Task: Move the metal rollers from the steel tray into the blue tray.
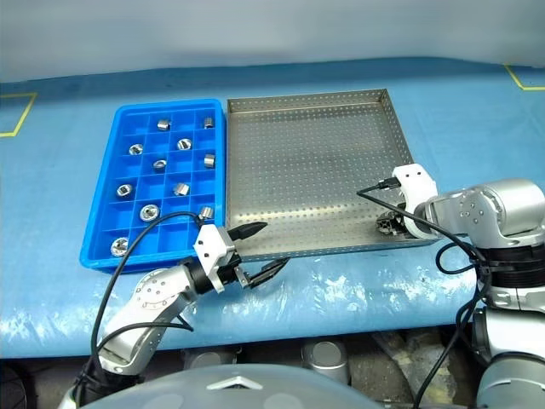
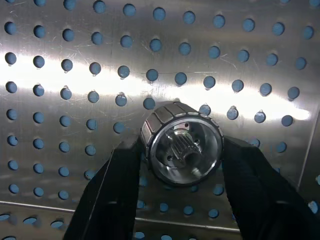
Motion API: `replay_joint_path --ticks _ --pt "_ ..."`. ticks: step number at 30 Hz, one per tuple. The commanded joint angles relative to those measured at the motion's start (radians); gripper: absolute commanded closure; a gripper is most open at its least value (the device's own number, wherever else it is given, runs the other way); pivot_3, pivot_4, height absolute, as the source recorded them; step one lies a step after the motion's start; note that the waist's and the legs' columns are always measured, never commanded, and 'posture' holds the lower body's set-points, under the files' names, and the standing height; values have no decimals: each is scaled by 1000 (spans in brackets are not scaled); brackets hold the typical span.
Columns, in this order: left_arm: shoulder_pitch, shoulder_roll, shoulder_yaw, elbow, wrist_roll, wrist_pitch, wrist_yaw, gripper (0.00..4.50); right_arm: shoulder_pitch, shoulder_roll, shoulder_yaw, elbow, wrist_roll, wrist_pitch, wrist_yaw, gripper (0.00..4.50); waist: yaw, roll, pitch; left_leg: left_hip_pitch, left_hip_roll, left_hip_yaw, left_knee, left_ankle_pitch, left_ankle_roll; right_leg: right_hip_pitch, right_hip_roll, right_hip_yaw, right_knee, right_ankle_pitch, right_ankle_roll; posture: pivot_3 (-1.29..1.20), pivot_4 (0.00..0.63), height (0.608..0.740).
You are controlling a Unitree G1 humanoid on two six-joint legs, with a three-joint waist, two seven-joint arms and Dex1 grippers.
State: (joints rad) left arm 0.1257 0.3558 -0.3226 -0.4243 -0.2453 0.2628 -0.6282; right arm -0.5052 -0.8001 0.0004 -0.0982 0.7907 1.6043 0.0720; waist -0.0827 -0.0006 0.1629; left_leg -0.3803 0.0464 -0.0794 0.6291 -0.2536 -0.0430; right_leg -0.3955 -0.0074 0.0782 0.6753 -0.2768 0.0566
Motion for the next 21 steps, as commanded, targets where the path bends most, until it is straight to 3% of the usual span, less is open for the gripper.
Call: replay_joint_path --ticks 1,8,14,21 --pt "-5 -7 4 48 7 -51 -12 0 9 17 -13 -45 -4 10 24 2741 0 0 0 0 0 0 0 0 0 0 0 0 0 0 0 -48 150 740" --pt "1 -56 37 113 -4 -157 5 0 -74 9 7 -195 52 10 103 2741 0 2 -1 0 0 1 0 0 0 0 0 2 0 0 0 -44 150 740" --pt "51 -60 117 43 -30 -192 40 0 -177 193 0 -291 38 -56 132 2741 2 1 -1 1 2 0 0 0 0 -1 2 1 1 0 0 -16 150 740" --pt "134 -89 224 -87 -29 -176 174 0 -197 375 184 -249 -129 -387 188 2741 21 1 0 -3 1 0 -1 0 0 -3 0 -1 1 2 -5 65 150 740"
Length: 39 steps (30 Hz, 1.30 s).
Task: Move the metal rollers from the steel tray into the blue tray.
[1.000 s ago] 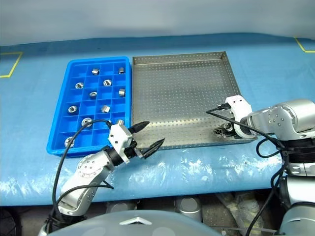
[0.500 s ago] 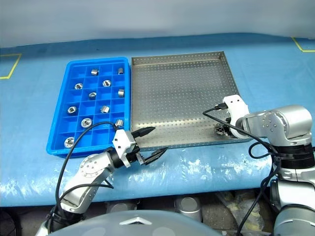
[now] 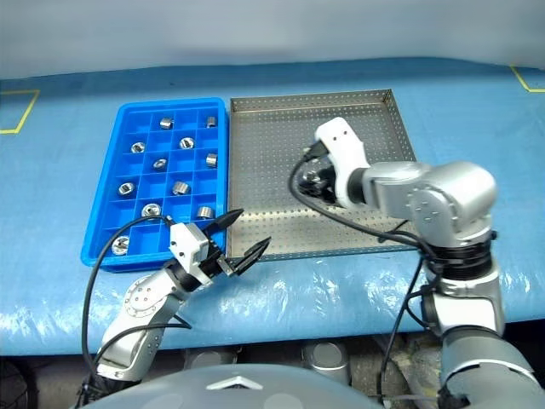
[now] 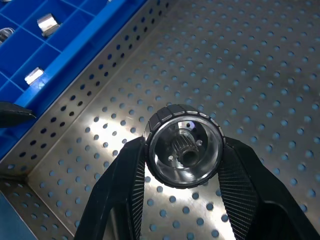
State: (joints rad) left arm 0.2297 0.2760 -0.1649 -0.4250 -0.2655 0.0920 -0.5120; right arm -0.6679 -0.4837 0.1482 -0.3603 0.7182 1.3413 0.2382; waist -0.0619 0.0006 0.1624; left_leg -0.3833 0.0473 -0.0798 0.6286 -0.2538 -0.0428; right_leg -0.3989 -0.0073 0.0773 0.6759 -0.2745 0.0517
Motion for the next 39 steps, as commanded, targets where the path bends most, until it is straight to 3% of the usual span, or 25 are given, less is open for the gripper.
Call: replay_joint_path --ticks 1,8,19,31,39 --pt "51 -11 90 -109 -14 0 78 0 -44 99 55 37 -66 -165 40 2741 -1 0 0 0 0 0 0 0 0 0 0 0 0 0 0 81 150 740" --pt "205 -8 182 -280 -15 37 169 0 -118 236 210 154 -176 -317 162 2741 34 -1 0 0 0 -1 -1 0 0 0 -1 -2 0 0 -1 192 150 740" --pt "460 -52 264 -434 -4 24 257 0 -175 346 384 365 -320 -430 344 2741 98 -1 1 0 0 -4 -2 0 -1 0 -1 -6 0 -2 -5 316 150 740" --pt "518 -77 233 -455 26 26 276 0 -134 424 470 476 -420 -476 453 2741 138 -1 1 0 0 -5 -3 0 -1 0 -1 -8 0 -4 -5 358 150 740" --pt "445 -54 193 -451 24 73 264 0 -105 431 397 492 -455 -456 419 127 140 -1 1 1 0 -5 -3 0 -1 0 -1 -8 0 -4 -5 291 150 740"
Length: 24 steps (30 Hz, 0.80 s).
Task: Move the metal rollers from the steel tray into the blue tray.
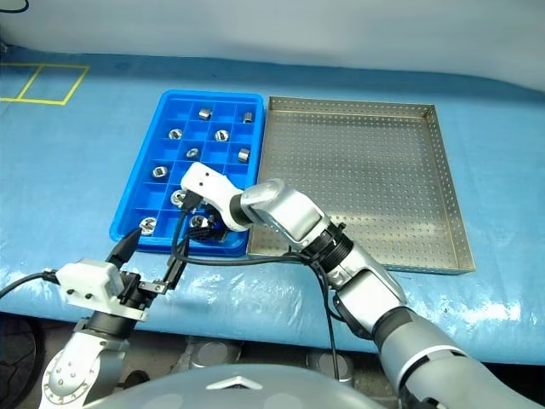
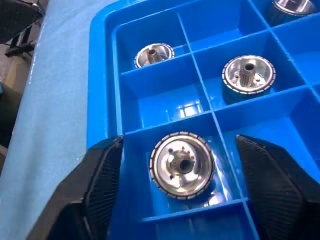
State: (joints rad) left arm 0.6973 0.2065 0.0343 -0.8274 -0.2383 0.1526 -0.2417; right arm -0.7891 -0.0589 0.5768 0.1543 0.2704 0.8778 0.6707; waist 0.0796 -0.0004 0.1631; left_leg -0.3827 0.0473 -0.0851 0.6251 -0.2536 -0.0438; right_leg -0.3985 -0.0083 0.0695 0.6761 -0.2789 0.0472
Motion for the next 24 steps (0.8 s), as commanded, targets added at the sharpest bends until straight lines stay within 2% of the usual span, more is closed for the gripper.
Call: replay_joint_path --ticks 1,4,6,14,24 --pt "-42 24 -8 -45 -9 24 -12 0 24 0 -56 -53 1 21 -20 57 -2 0 0 0 0 0 0 0 0 0 0 0 0 0 0 278 150 740" --pt "-97 45 -12 -42 -34 56 -27 0 58 -15 -126 -150 21 47 -47 57 -5 0 0 0 0 0 0 0 0 0 0 0 0 1 -2 238 150 740" --pt "-160 59 -10 -34 -56 85 -37 0 103 -21 -217 -243 48 46 -85 57 -9 0 0 -1 0 0 0 0 0 0 0 0 0 1 -2 198 150 740" --pt "-458 108 -9 104 -107 174 -86 0 326 -75 -485 -510 35 -114 -241 57 -53 0 0 -1 0 0 1 1 -2 1 0 0 0 2 -1 73 150 740" --pt "-677 144 -49 322 -36 216 -104 0 571 -266 -577 -590 43 -236 -176 57 -124 0 0 0 -1 0 2 1 -2 1 0 1 1 2 -1 -30 150 740"
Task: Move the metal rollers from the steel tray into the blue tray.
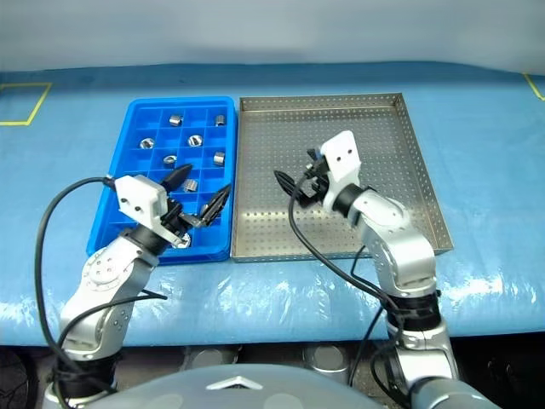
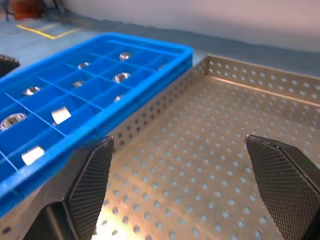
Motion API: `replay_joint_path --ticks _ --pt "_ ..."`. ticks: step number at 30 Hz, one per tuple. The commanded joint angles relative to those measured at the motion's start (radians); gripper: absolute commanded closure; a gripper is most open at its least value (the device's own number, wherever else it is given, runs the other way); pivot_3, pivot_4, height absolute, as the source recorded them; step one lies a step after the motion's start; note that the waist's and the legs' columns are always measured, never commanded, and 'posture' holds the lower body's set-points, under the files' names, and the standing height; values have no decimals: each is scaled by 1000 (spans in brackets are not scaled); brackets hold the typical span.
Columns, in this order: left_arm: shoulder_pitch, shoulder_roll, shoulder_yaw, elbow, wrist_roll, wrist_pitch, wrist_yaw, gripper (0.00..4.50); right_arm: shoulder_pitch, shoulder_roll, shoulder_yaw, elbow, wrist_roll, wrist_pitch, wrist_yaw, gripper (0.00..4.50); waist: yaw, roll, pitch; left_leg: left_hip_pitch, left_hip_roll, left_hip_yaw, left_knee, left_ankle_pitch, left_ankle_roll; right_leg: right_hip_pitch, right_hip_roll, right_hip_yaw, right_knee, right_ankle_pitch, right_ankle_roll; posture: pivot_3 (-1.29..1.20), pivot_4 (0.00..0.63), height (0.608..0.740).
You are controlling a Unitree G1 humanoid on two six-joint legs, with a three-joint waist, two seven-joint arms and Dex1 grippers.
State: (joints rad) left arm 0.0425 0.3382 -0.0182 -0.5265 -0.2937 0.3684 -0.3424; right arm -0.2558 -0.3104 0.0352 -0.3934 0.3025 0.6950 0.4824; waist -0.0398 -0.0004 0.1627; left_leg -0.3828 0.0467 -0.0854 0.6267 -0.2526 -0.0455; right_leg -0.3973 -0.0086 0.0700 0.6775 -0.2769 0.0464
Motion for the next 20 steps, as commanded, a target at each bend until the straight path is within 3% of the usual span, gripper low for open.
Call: replay_joint_path --ticks 1,6,11,20 --pt "-29 14 4 32 26 0 -5 0 59 -21 -43 -45 16 -65 15 57 -9 0 0 0 0 0 0 0 0 0 0 0 0 0 0 -32 150 740" --pt "-41 18 23 70 32 -5 -7 0 148 -5 -79 -69 48 -101 2 57 -30 0 0 0 0 0 1 0 0 1 0 1 1 0 0 -54 150 740" --pt "-39 15 41 103 24 -13 -11 0 205 -11 -35 -104 31 -142 9 57 -32 0 0 1 0 0 1 0 0 1 0 1 1 0 1 -64 150 740" --pt "-14 -5 23 90 27 -11 -7 0 221 -10 4 -90 28 -179 18 57 -33 0 0 2 0 0 2 0 -1 2 0 1 1 0 1 -54 150 740"
